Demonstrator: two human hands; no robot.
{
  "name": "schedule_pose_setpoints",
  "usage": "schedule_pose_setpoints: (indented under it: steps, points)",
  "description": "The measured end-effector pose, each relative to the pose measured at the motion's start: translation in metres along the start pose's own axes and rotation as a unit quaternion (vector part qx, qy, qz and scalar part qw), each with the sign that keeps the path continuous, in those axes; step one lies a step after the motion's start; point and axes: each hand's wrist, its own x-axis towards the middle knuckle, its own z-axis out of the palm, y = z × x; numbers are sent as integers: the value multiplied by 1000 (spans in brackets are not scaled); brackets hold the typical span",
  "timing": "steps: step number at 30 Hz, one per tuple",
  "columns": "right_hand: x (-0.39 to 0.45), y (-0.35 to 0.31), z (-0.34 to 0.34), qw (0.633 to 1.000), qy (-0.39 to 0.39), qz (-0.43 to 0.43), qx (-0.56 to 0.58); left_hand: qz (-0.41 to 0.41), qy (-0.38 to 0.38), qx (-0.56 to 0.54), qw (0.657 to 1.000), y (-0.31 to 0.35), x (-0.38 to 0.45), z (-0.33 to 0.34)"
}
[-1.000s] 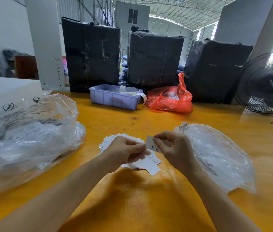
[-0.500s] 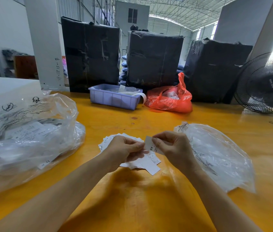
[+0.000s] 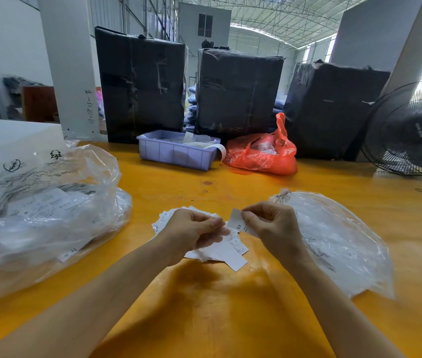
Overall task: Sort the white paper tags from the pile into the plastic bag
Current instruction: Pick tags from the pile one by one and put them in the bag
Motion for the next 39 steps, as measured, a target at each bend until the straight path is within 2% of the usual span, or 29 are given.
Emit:
schedule_pose_setpoints:
  steps: [7,13,18,21,26,29,36,39]
  points:
    - [-2,-2,3,999,-20,19,39,1,-8,7,1000,-1,0,1]
    - [-3,-2,4,998,-53,37,1,-4,4,10,1000,0,-1,3]
    - [-6,-6,3,990,-131,59,-9,-10,13,23,1000,-3,-1,4]
    - [-7,-7,2,986,-150,69,-15,-13,18,34,999,-3,0,4]
    - [-6,-7,0,978,-168,104,66,-16,-6,60,998,-2,-3,5]
    - [-5,-5,0,980,-148,110,77,-19,-17,75,997,-2,-4,6]
    - [0,1,-1,975,-114,129,141,-3,20,16,1000,-1,-1,3]
    - [1,0,-1,984,-54,111,127,-8,16,4,1000,-1,-1,2]
